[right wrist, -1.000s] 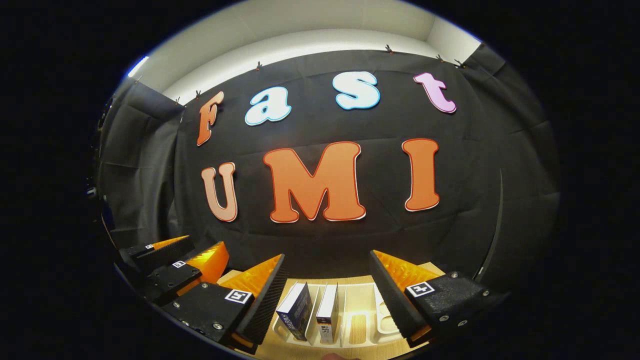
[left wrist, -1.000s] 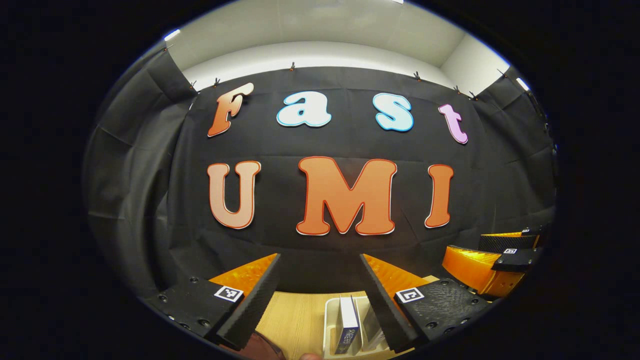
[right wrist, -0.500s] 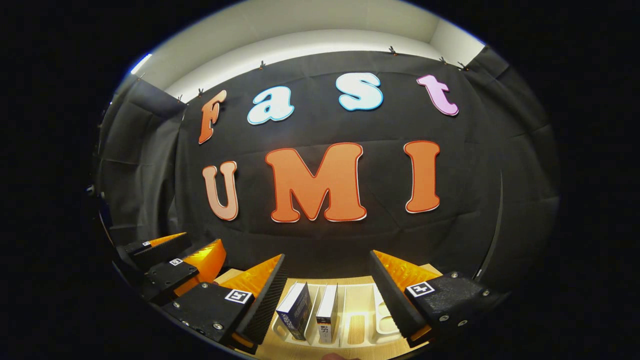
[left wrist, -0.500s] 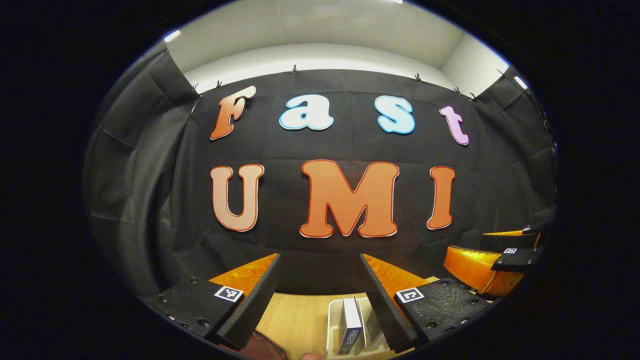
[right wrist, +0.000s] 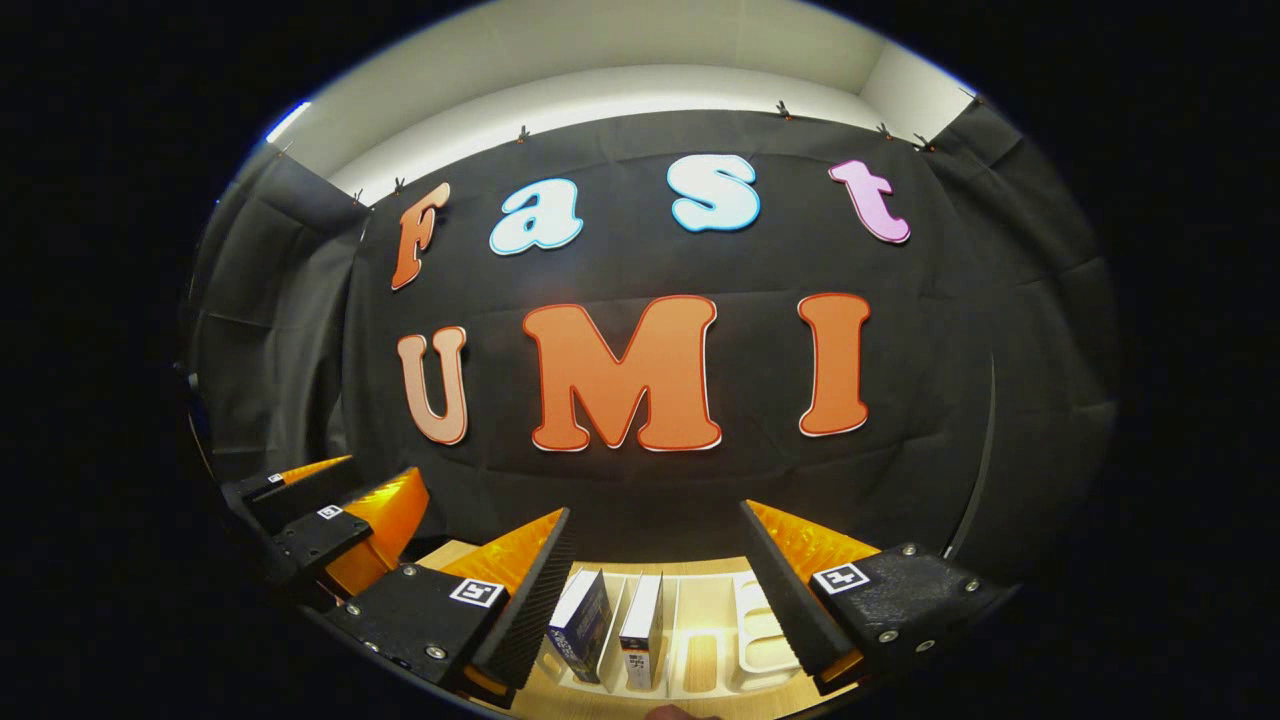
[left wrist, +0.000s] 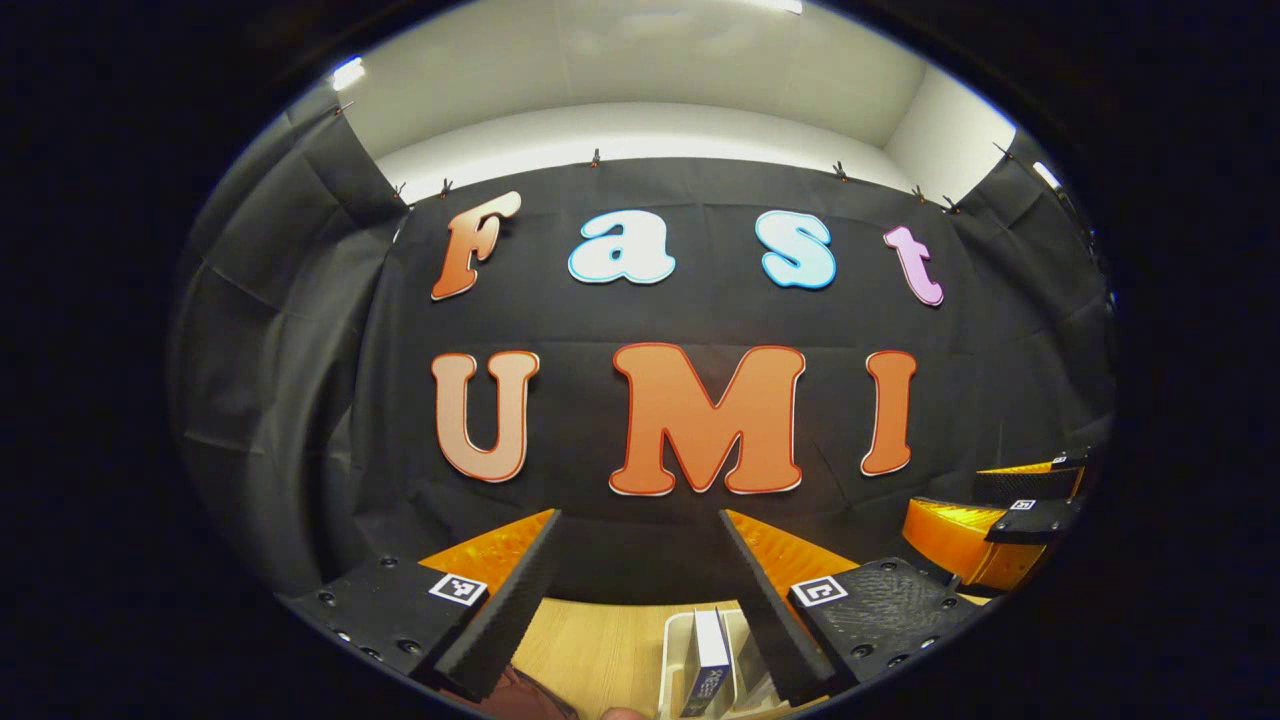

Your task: Open the schoolbag, grab two books from the bookshelf and put them into the schoolbag.

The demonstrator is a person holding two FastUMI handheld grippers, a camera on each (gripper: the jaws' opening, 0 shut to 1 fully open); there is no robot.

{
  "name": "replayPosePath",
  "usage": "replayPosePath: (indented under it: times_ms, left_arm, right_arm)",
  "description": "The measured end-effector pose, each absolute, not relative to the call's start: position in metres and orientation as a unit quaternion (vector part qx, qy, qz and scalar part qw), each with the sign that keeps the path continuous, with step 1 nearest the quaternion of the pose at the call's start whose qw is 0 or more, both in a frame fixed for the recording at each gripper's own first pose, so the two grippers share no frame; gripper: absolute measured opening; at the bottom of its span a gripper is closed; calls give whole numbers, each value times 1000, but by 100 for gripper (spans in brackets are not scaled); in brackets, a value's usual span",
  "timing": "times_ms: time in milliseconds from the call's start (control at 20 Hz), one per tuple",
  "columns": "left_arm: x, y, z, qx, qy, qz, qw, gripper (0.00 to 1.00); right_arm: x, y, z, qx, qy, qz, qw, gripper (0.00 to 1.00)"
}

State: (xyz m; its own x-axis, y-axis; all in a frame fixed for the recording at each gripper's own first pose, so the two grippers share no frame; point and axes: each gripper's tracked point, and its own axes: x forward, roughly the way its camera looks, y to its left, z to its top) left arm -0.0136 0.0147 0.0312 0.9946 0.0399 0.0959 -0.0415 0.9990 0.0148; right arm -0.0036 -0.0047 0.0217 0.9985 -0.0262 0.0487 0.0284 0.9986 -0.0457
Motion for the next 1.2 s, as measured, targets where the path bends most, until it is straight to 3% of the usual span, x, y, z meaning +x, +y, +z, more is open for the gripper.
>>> replayPosePath:
  times_ms: [750,1200]
  left_arm:
    - [-13,16,3,7,-17,25,1000,95]
    - [-18,45,-69,68,64,45,995,95]
  right_arm:
    - [-2,-9,6,-27,-11,-20,999,96]
    - [-2,-12,-4,-30,2,-25,999,96]
